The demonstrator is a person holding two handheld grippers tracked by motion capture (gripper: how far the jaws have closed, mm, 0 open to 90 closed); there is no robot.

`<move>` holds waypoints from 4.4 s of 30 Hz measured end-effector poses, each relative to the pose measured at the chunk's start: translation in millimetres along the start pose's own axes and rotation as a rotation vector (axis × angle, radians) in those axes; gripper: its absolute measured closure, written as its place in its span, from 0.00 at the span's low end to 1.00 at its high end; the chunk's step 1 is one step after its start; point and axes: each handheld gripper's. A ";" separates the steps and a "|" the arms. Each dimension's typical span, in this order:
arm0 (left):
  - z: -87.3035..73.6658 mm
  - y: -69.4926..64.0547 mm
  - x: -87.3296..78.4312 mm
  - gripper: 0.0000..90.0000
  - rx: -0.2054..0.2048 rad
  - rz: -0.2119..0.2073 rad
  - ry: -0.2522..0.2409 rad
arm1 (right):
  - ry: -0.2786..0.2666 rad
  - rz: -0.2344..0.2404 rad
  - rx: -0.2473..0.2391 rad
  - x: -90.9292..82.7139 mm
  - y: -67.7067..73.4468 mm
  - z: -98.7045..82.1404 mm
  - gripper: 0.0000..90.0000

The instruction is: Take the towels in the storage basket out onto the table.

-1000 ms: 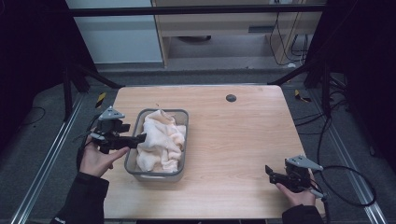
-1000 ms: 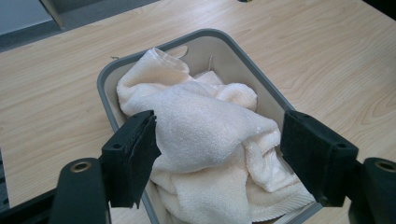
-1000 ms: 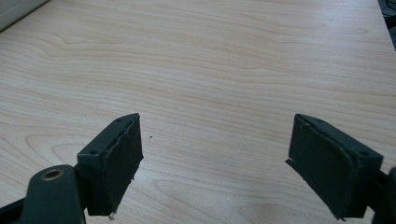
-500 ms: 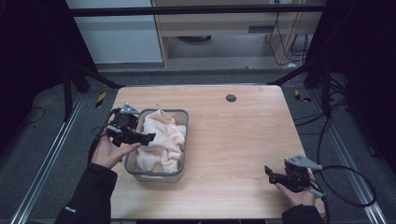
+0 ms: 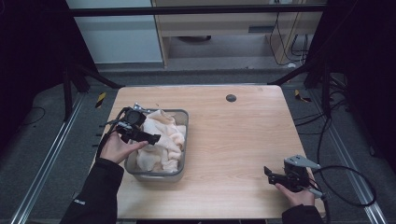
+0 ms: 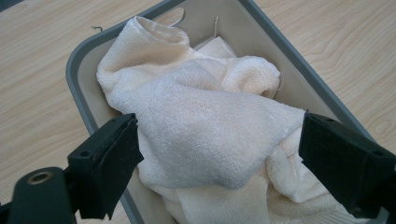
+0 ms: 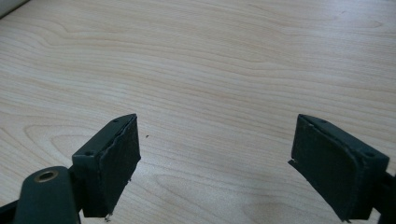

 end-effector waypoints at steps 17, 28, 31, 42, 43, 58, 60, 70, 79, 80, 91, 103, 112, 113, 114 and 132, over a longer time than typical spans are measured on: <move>-1.6 2.1 29.3 0.08 -0.029 -0.012 0.078 | 0.018 -0.001 -0.004 2.4 -0.1 -0.5 0.14; -10.0 2.8 45.7 0.06 -0.043 -0.029 0.102 | 0.039 0.005 0.000 4.0 0.5 -0.6 0.11; -12.8 2.9 50.5 0.06 -0.050 -0.032 0.111 | 0.044 0.002 -0.004 5.0 0.1 -0.9 0.11; -21.2 6.1 62.4 0.15 -0.086 -0.051 0.128 | 0.053 0.006 -0.002 5.8 0.2 -0.9 0.10; -21.9 6.3 62.9 0.17 -0.089 -0.052 0.128 | 0.054 0.005 -0.003 5.8 0.1 -1.0 0.10; -24.8 5.8 65.4 0.64 -0.120 -0.039 0.166 | 0.061 0.010 -0.002 6.0 0.0 -0.7 0.10; -24.3 4.4 64.1 0.68 -0.117 -0.032 0.162 | 0.062 0.010 -0.003 6.1 0.0 -0.8 0.10; -18.7 1.6 48.8 0.77 -0.096 -0.015 0.132 | 0.063 0.008 -0.006 6.0 -0.3 -0.7 0.10; -8.5 2.2 21.5 0.79 -0.096 -0.011 0.059 | 0.062 0.004 -0.011 6.1 -0.7 -0.8 0.09; -7.0 2.6 17.8 0.79 -0.097 -0.012 0.051 | 0.062 0.004 -0.010 6.1 -0.6 -0.8 0.09; 9.8 0.0 -16.0 0.79 -0.077 -0.010 -0.015 | 0.063 0.002 -0.011 6.2 -0.6 -0.8 0.09; 26.3 -0.5 -47.4 0.79 -0.065 -0.014 -0.075 | 0.063 0.001 -0.009 6.2 -0.7 -0.7 0.09; 35.2 -2.7 -65.7 0.79 -0.055 -0.036 -0.114 | 0.064 -0.002 -0.012 6.4 -1.0 -0.7 0.09; 36.2 -3.1 -67.7 0.79 -0.054 -0.038 -0.117 | 0.063 -0.001 -0.014 6.4 -1.2 -0.7 0.09; 37.3 -3.8 -69.4 0.79 -0.053 -0.040 -0.119 | 0.063 -0.002 -0.015 6.4 -1.3 -0.8 0.09; 58.3 -15.6 -100.6 0.79 -0.011 -0.054 -0.160 | 0.063 -0.001 -0.009 5.8 -1.8 -0.2 0.09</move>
Point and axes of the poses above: each handheld gripper's, and its own axes: x roughly forward along the jaws, z roughly out of its top, y roughly to its left, and after that the axes turned 8 degrees about -y, right-handed
